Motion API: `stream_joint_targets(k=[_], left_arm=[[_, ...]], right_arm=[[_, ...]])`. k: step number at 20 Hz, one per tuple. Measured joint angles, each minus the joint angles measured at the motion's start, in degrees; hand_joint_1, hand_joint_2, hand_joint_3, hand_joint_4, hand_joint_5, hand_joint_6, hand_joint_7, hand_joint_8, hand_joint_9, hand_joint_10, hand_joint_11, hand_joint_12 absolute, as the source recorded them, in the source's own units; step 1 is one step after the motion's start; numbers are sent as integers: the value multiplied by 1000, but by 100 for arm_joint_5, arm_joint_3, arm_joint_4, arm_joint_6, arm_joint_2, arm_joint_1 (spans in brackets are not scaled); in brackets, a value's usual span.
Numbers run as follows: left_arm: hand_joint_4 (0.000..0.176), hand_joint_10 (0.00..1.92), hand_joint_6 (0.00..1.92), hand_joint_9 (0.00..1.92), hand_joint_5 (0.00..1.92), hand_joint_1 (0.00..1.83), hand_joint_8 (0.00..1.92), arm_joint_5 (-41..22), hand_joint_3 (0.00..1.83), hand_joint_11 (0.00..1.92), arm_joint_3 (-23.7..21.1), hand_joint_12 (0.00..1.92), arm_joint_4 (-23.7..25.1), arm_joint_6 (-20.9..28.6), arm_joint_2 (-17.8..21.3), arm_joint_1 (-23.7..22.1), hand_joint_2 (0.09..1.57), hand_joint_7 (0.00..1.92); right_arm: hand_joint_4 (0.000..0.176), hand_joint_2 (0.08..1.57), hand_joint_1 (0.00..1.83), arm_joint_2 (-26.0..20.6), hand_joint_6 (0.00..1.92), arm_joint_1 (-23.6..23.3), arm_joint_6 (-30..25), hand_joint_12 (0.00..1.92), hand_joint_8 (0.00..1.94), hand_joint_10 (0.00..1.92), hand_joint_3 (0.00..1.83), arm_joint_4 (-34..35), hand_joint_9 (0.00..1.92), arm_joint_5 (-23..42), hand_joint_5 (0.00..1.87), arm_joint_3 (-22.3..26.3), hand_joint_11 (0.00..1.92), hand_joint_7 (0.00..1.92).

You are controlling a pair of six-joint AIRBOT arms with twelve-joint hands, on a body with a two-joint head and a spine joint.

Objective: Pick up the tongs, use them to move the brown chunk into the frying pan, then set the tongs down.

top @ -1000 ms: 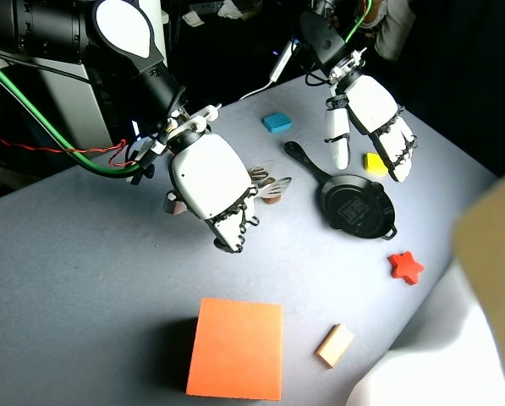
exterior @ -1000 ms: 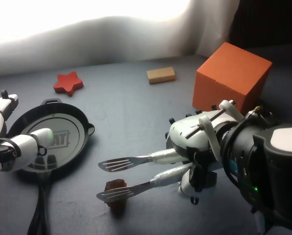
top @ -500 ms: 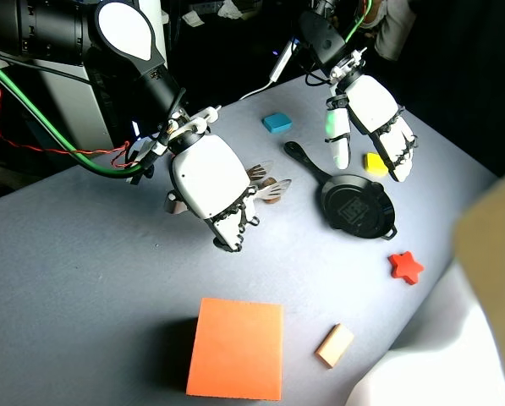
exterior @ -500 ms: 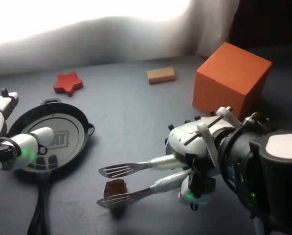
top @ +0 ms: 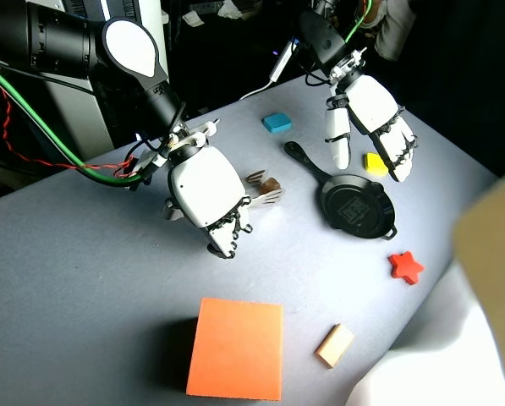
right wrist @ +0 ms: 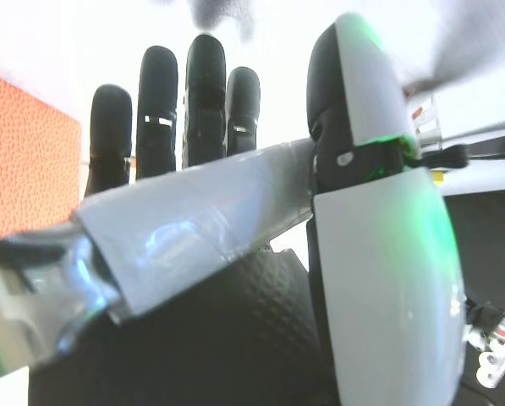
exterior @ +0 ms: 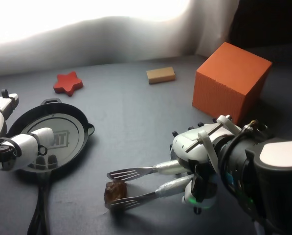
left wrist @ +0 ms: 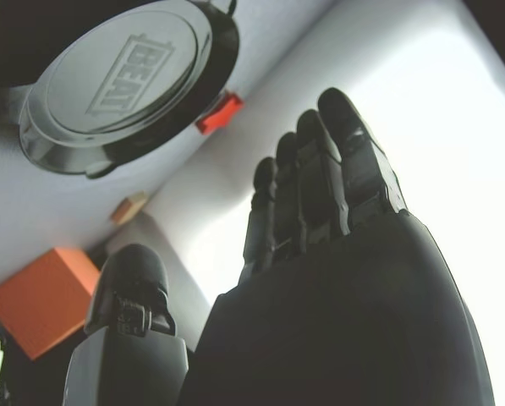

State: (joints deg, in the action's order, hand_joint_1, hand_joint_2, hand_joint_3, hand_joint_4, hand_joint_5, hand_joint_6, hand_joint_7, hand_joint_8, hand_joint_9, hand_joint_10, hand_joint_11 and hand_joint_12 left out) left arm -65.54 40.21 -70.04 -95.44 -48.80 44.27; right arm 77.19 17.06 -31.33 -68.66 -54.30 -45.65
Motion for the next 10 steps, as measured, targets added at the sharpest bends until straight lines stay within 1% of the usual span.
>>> stream_joint_targets(k=[1,2,3,4,5,7,8,9,10], left_arm=[[14,4,4,181,119,76,5,-2,0,0,0,664,-2,0,2,0,1259,172],[14,3,4,178,121,73,3,0,0,0,0,668,-7,0,0,0,1261,171],[9,2,6,178,129,90,2,0,0,0,0,657,-7,0,2,2,1259,170],[11,1,4,177,126,110,1,-2,0,0,0,649,-4,0,2,0,1260,162],[13,0,3,170,110,84,0,-2,1,0,0,635,-4,0,0,0,1264,155],[16,0,0,168,100,77,0,0,1,0,-2,611,-4,0,0,0,1264,153],[13,2,1,172,102,75,2,-2,0,0,-7,607,-2,0,0,0,1259,157],[14,2,1,175,102,62,2,0,0,0,-4,632,-4,0,0,0,1255,163],[13,2,2,178,108,60,2,0,0,0,-4,651,-7,0,2,0,1251,163]], right_arm=[[0,1115,1075,15,571,0,-4,1625,13,757,0,0,476,-2,535,-31,88,842],[0,1117,1071,35,577,0,-9,1623,16,762,0,-7,483,7,541,-79,97,848],[0,1123,1069,50,584,0,-7,1623,20,765,0,-24,488,11,557,-98,109,857],[0,1129,1064,85,587,-2,-4,1611,21,763,0,-39,489,9,581,-129,117,861],[0,1132,1061,103,577,-2,-4,1594,28,759,0,-44,508,9,628,-153,140,879],[0,1138,1053,146,480,-31,2,1558,36,706,0,-35,585,4,726,-197,205,921],[0,1140,1055,181,445,-44,-4,1542,38,686,0,-24,614,9,763,-236,222,941],[0,1136,1068,205,402,-50,-2,1528,40,656,0,-37,665,7,825,-247,271,979],[0,1161,1109,223,1014,-68,-7,1537,44,658,18,-15,697,9,843,-260,302,1007]])
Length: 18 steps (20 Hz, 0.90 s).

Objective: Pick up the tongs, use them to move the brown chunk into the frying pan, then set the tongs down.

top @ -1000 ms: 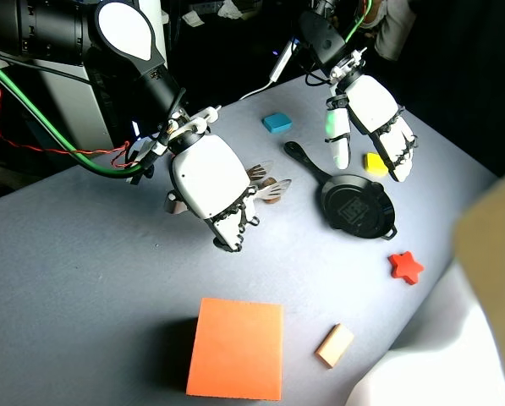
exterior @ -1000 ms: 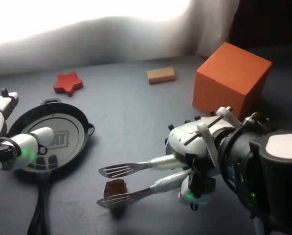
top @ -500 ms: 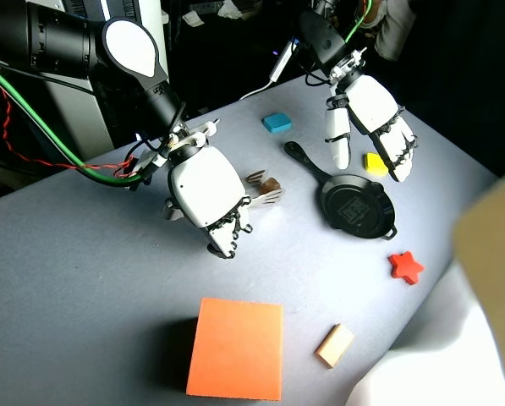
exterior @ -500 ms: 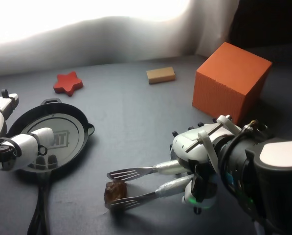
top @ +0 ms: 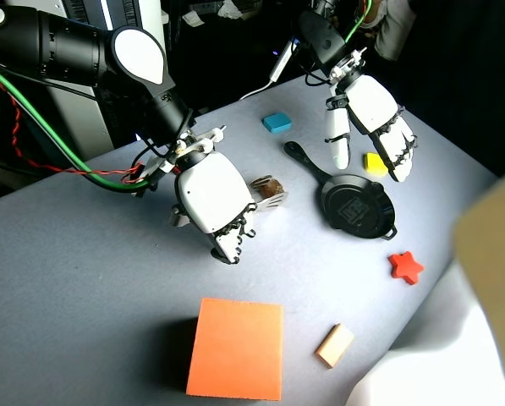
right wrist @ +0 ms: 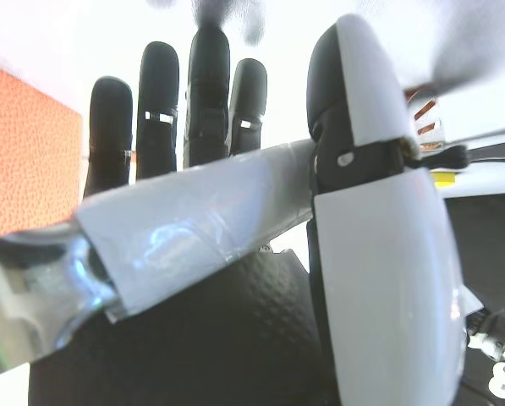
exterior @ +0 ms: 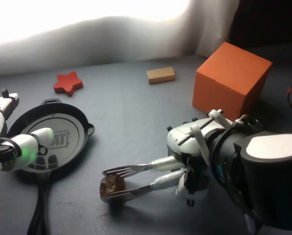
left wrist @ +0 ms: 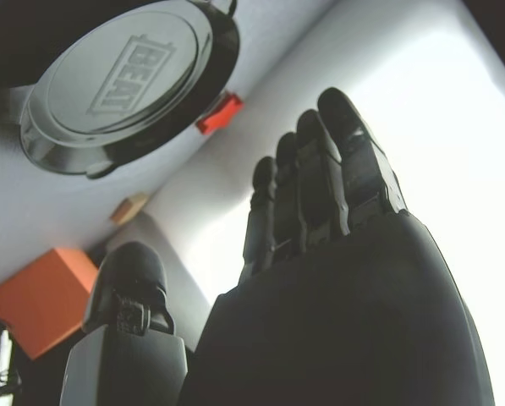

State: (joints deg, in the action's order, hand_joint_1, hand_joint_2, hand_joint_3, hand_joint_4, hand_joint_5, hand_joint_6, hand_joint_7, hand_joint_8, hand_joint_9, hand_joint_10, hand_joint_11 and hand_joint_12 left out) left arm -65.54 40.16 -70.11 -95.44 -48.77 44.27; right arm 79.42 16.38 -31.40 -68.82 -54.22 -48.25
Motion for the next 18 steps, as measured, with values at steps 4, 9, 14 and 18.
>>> stream_joint_targets(k=[4,9,14,18], left_arm=[[12,1,0,170,96,50,1,-4,2,0,0,626,-4,0,0,2,1263,153],[5,3,3,167,120,36,3,-2,2,0,0,648,-2,0,-2,0,1265,155],[13,2,1,169,112,52,1,2,0,0,4,666,2,0,-2,0,1259,157],[12,0,1,171,106,46,0,17,2,0,55,633,-2,0,-2,0,1264,163]], right_arm=[[0,1185,1116,55,1198,-15,2,1566,57,686,8,-22,760,28,830,-35,364,1057],[0,1177,1122,55,1160,-15,9,1515,48,647,0,-22,837,39,861,-35,490,1103],[0,1066,1240,55,962,-59,15,1497,673,584,19,-26,1018,59,1061,-35,607,1111],[0,1123,1163,55,1032,-59,26,1459,474,549,5,-63,1102,63,969,-42,676,1167]])
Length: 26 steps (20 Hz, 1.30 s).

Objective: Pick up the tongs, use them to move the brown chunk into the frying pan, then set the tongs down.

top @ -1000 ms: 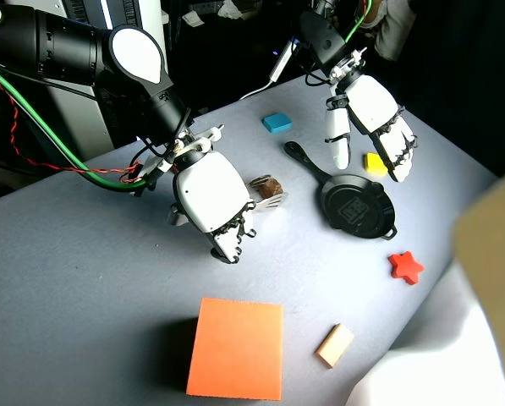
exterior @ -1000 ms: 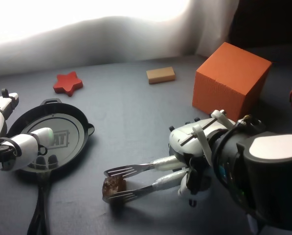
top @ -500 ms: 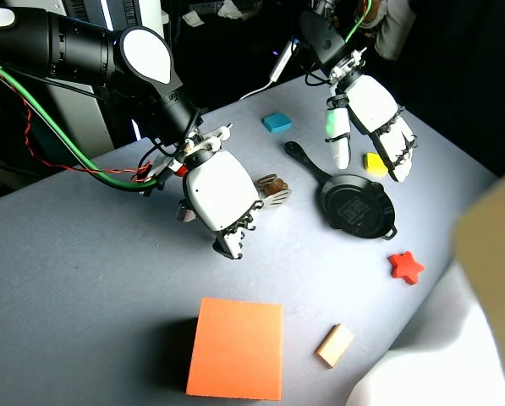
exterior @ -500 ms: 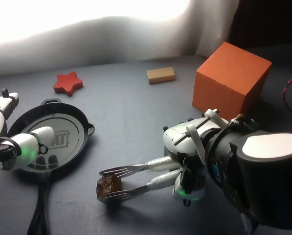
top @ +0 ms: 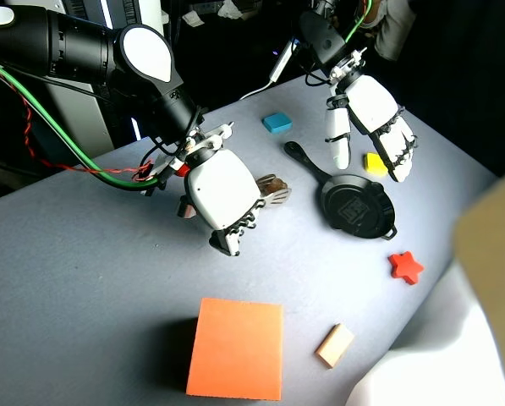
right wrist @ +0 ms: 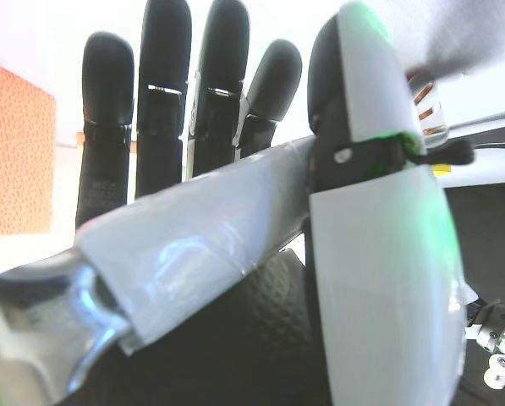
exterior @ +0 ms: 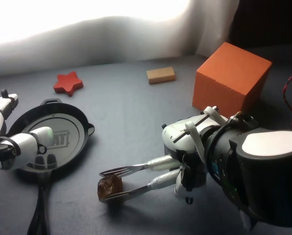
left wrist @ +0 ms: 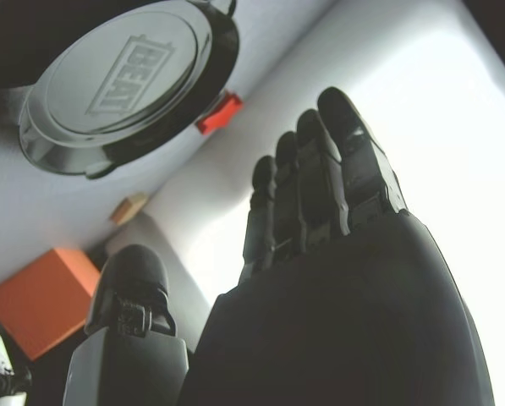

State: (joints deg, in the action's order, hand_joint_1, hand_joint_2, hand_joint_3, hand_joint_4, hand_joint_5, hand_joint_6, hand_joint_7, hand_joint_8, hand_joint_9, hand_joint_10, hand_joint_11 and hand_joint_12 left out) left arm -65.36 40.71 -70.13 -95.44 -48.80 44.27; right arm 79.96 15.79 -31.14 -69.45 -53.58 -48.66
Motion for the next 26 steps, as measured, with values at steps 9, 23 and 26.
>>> stream_joint_targets(k=[9,23,26], left_arm=[[10,4,1,174,112,59,2,4,1,0,389,634,-68,68,0,31,1263,168],[0,0,1,174,129,73,1,26,2,0,455,650,-61,127,0,101,1264,167],[3,2,3,179,139,59,2,28,1,0,413,675,-83,129,0,103,1265,173]], right_arm=[[0,1082,1384,-2,997,0,17,1545,637,1195,1,4,965,7,931,0,720,1166],[0,1101,1380,-85,1070,-20,26,1563,723,1235,1,59,948,39,877,0,728,1116],[0,1105,1247,-120,1111,-42,31,1547,796,872,0,37,1096,33,894,0,743,1141]])
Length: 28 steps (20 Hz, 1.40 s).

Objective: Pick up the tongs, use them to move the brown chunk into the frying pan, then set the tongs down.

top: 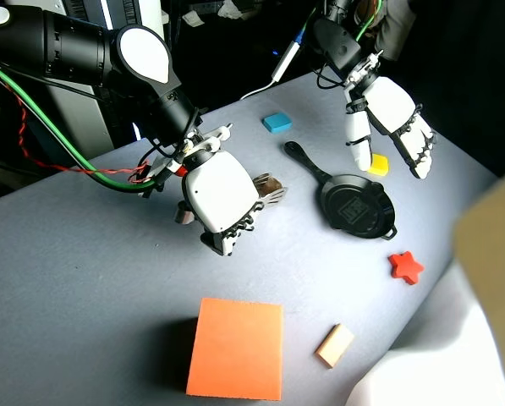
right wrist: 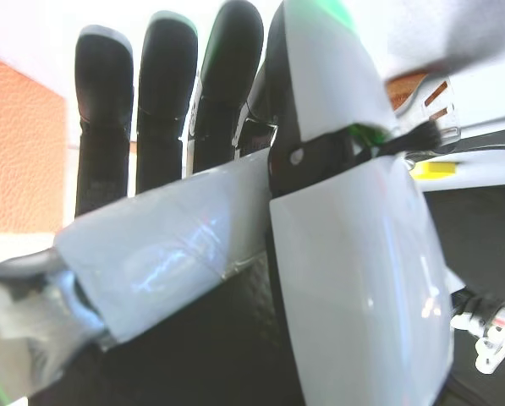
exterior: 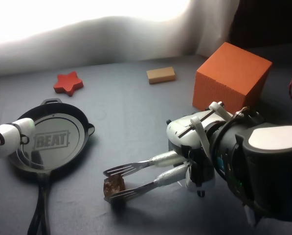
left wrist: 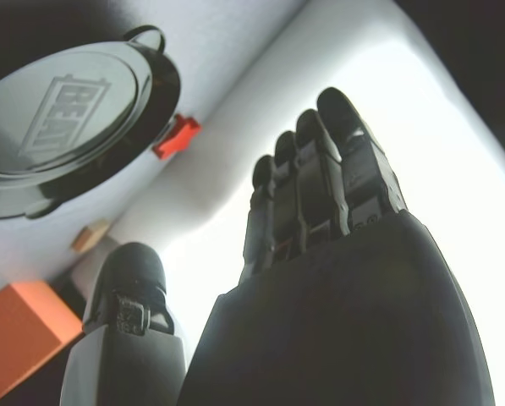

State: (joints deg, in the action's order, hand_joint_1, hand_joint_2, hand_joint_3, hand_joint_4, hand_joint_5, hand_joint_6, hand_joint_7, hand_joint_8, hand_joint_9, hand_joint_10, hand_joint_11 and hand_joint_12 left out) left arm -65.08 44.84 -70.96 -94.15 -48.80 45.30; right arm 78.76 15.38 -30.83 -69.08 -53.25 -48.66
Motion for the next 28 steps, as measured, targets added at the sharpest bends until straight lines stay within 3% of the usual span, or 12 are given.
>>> stream_joint_targets(k=[2,12,14,15,16,19,23,24,25,26,27,28], left_arm=[[8,0,0,168,113,68,0,2,1,0,-4,664,9,0,0,-2,1268,161],[6,6,3,190,132,84,2,0,0,0,-74,686,9,0,0,-33,1261,180],[1,1,2,182,133,89,0,0,0,0,-74,675,9,0,0,-33,1262,166],[0,2,2,163,124,89,1,2,1,0,-74,628,7,0,0,-33,1266,151],[1,3,3,163,118,100,1,0,0,0,-74,667,9,0,2,-33,1266,150],[11,3,1,178,117,50,1,0,0,0,-74,748,9,0,0,-33,1261,167],[5,0,0,169,116,55,0,0,4,0,-136,729,2,0,0,-33,1271,149],[0,0,1,169,117,61,2,9,2,0,-136,716,2,-2,0,-33,1268,154],[0,2,4,173,125,88,3,4,0,0,-136,704,4,-2,0,-33,1264,158],[0,4,2,179,122,74,4,-13,1,0,-166,702,4,-2,0,-33,1268,162],[0,4,2,179,122,74,4,-13,1,0,-190,702,0,-2,0,-33,1268,162],[2,4,4,185,133,92,4,7,0,0,-212,730,4,-2,0,-33,1266,173]], right_arm=[[0,1086,1379,0,1032,-37,-2,1548,647,1176,0,20,981,7,910,0,743,1160],[0,1096,1380,2,1090,-35,31,1565,656,1219,1,0,951,46,886,0,694,1138],[0,1107,1241,9,1129,-7,61,1570,795,853,2,-11,1031,52,891,0,667,1127],[0,1103,1238,9,1099,7,66,1549,802,803,0,-22,1055,52,908,0,690,1129],[0,1087,1354,20,1051,20,72,1527,641,1104,0,-31,992,48,912,0,731,1163],[0,1075,1247,57,994,26,81,1472,700,709,0,-24,1155,55,971,-4,802,1195],[0,1133,1121,90,1046,48,81,1489,274,691,0,-92,1228,79,962,-31,883,1409],[0,1210,830,90,829,48,79,1523,295,745,23,-81,1302,87,1064,-31,960,1486],[0,1245,739,90,723,48,83,1550,333,829,21,-87,1335,87,1112,-31,1008,1515],[0,1287,638,90,691,48,90,1632,684,1082,16,-98,1373,85,1116,-31,1110,1506],[0,1287,638,90,691,48,87,1632,684,1082,16,-96,1373,83,1116,-31,1110,1506],[0,1318,566,90,882,48,90,1871,1380,1602,7,-98,1458,81,1119,-31,1209,1495]])
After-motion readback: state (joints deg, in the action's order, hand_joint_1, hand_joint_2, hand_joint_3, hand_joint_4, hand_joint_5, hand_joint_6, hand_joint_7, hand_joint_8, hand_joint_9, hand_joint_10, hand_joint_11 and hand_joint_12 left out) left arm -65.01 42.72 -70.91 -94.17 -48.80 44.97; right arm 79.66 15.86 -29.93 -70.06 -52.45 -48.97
